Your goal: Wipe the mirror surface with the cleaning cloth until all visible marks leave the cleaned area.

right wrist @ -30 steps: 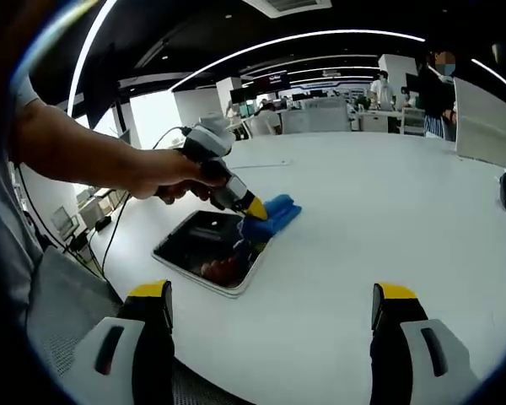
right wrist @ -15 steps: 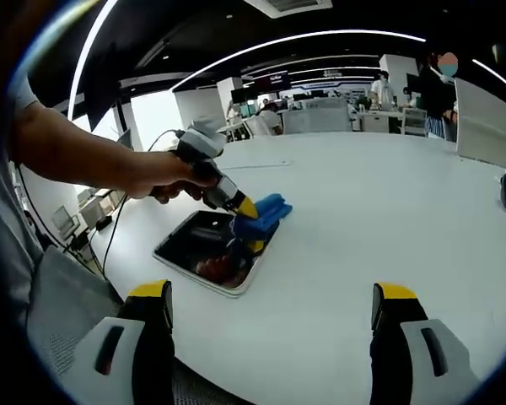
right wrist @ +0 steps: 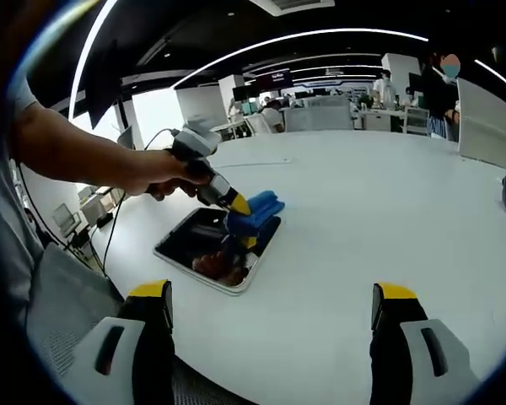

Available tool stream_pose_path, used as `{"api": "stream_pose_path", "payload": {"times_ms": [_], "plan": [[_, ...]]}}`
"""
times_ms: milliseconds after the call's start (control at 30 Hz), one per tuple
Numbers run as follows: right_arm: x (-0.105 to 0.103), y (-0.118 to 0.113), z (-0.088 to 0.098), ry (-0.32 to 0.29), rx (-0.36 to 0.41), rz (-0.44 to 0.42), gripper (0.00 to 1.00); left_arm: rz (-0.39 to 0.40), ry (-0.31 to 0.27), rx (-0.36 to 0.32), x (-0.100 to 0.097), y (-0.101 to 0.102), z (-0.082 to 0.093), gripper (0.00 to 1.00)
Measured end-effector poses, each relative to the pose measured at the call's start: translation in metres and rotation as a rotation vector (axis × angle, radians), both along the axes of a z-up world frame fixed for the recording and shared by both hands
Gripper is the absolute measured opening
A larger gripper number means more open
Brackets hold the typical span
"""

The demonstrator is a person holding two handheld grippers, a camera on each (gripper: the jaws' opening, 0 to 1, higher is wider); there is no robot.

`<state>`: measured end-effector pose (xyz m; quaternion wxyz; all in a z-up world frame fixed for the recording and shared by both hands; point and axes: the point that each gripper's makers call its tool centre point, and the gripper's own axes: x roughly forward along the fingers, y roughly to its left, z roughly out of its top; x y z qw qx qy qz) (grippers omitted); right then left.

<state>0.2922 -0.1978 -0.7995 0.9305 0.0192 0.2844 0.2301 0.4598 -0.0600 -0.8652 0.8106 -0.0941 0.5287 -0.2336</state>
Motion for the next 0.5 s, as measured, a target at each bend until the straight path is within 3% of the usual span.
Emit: {"api": "stream_pose_path", "payload": {"times_ms": [500], "plan": [[0.0005,-0.0012,0.0008,-0.006,0.002,-0.007,0.97,-0.009,-0.016,0.007,-0.0009,0.0,0.0002,0.02]]}}
